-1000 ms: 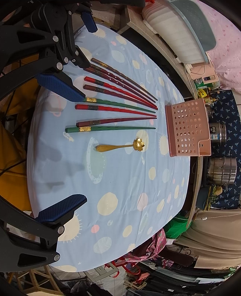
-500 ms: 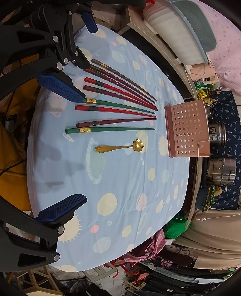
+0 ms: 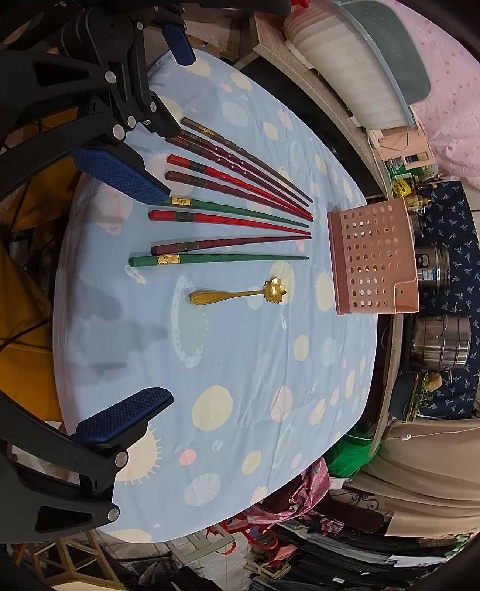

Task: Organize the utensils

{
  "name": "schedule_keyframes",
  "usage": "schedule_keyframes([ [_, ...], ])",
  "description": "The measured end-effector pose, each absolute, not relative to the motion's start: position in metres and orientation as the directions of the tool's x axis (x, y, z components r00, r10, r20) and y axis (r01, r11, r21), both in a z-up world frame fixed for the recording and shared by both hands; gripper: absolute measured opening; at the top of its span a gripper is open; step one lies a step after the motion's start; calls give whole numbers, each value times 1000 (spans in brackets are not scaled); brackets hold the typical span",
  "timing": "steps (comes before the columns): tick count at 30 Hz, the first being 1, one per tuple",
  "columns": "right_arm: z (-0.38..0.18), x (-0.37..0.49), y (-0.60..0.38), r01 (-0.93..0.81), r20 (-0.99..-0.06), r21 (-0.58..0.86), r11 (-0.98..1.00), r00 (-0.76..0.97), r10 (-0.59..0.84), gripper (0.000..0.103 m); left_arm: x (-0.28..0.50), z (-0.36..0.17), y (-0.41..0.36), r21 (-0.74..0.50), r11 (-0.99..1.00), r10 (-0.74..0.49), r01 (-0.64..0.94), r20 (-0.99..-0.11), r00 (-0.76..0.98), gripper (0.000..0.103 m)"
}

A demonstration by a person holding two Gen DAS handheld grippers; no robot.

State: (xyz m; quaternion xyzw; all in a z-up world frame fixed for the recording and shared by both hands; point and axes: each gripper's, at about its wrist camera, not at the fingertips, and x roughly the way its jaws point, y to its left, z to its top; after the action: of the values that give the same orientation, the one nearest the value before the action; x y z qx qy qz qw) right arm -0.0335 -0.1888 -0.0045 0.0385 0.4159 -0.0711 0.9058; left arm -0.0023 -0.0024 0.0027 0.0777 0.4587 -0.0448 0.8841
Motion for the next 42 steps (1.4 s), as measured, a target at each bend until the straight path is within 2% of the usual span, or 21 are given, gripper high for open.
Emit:
schedule_keyframes([
  [42, -6, -34, -190, 161, -760, 14, 987, 643, -94, 96, -2, 3, -3, 98, 984, -7, 151, -816, 578, 96],
])
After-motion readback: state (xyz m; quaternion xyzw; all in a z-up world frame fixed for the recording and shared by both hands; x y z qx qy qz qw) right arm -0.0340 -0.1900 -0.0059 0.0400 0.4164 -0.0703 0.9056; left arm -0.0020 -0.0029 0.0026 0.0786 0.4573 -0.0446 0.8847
